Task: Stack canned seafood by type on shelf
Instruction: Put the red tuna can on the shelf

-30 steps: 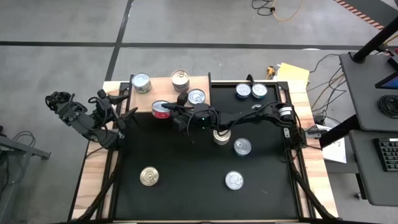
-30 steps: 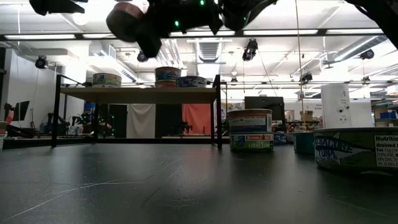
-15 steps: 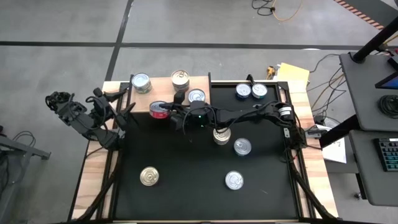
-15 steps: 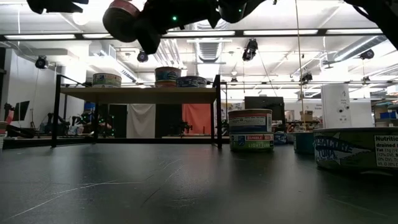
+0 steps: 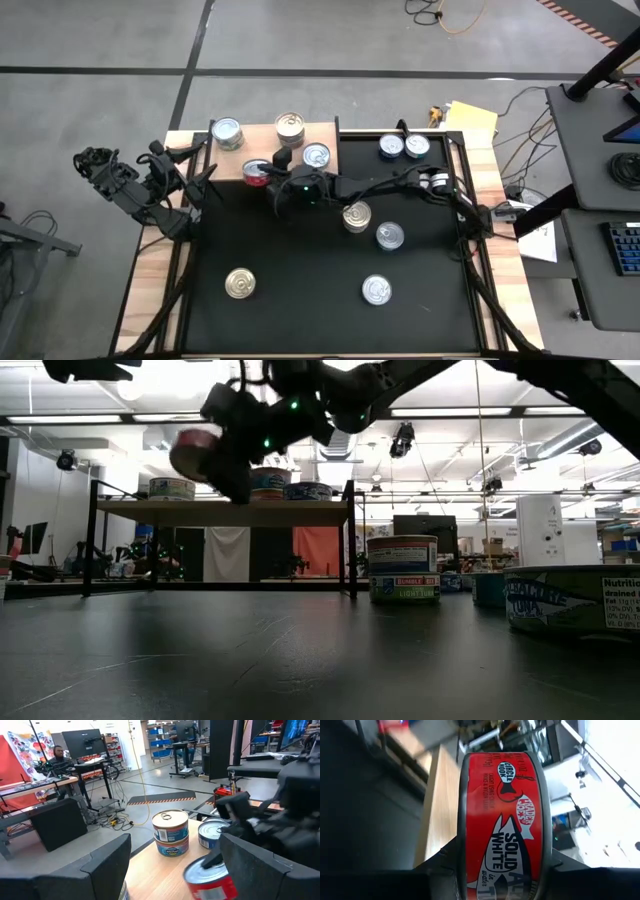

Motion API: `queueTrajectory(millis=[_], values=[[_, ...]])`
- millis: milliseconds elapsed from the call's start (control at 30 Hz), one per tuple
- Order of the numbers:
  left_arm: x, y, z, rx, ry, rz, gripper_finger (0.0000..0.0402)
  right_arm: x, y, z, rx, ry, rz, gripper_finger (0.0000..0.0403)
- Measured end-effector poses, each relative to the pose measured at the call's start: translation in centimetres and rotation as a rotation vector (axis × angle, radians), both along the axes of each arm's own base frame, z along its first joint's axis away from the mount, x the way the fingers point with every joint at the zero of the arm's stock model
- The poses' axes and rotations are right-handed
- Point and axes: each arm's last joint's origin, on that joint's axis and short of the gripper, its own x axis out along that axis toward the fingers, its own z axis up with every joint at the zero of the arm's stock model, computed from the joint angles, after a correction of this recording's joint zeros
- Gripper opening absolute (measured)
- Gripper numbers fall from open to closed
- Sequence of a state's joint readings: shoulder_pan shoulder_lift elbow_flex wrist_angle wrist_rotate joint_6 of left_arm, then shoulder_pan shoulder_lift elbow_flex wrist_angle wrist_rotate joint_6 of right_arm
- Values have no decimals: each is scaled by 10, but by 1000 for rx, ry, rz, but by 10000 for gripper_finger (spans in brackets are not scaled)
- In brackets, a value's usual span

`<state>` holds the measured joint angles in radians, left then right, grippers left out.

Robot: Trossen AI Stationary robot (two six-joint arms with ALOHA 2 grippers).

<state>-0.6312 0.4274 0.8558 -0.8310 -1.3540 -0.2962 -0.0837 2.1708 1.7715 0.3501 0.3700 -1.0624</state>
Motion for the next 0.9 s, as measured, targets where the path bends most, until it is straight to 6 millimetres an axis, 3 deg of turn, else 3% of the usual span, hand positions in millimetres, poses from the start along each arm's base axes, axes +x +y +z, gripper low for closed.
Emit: queueTrajectory(millis=[733, 900], values=[[-1, 0, -3, 5, 16, -1, 288, -1, -3, -10, -63, 139, -167, 138], [0, 0, -3, 5, 16, -2, 288, -2, -3, -12, -56, 164, -167, 124]])
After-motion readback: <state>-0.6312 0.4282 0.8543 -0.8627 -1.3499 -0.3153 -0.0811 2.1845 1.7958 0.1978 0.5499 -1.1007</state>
